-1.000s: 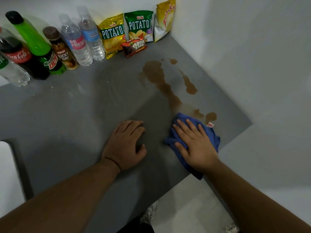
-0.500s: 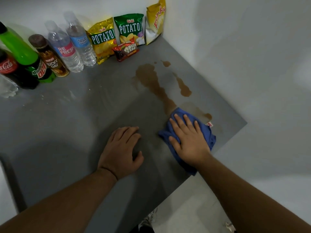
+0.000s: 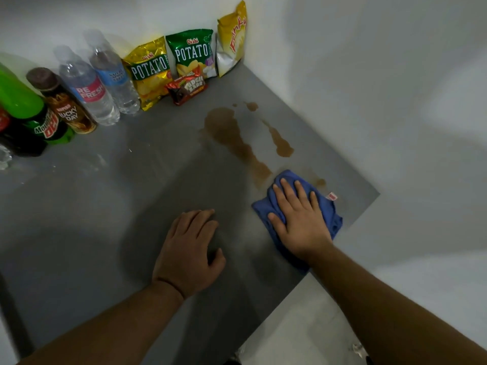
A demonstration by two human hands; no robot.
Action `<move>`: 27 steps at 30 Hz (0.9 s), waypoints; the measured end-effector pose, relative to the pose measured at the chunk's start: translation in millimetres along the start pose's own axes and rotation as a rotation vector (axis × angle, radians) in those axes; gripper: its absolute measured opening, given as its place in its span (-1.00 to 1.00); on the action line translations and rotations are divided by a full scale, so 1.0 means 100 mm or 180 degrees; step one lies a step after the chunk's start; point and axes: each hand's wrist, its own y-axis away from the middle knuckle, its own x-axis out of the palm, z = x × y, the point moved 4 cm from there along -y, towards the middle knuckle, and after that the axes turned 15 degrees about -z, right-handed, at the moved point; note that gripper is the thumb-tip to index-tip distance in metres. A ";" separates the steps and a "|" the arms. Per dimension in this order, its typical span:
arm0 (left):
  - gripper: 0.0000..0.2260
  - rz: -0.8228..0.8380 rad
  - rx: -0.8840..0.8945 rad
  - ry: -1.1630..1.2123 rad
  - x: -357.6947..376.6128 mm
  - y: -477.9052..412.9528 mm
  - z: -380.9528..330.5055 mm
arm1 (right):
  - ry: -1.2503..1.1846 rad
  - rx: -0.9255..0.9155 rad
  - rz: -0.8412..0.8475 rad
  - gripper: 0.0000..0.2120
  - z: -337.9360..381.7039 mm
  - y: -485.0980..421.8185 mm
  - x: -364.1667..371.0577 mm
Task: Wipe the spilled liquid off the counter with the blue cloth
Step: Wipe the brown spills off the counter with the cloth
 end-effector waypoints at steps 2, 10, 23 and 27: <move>-0.54 -0.0035 0.0005 0.0021 0.01 0.00 0.01 | 0.0027 -0.0194 0.0044 -0.37 -0.08 0.22 -0.01; -0.52 -0.0088 0.0071 0.0065 0.06 0.00 0.02 | 0.0175 0.0588 0.0035 -0.28 -0.47 -0.14 -0.13; -0.52 -0.0148 0.0053 0.0051 0.10 0.01 0.06 | 0.0103 0.0090 0.0090 -0.36 -0.65 0.14 -0.22; -0.56 -0.0254 -0.0049 0.0009 0.06 -0.04 0.03 | 0.0073 0.0551 0.0071 -0.29 -0.62 -0.28 -0.13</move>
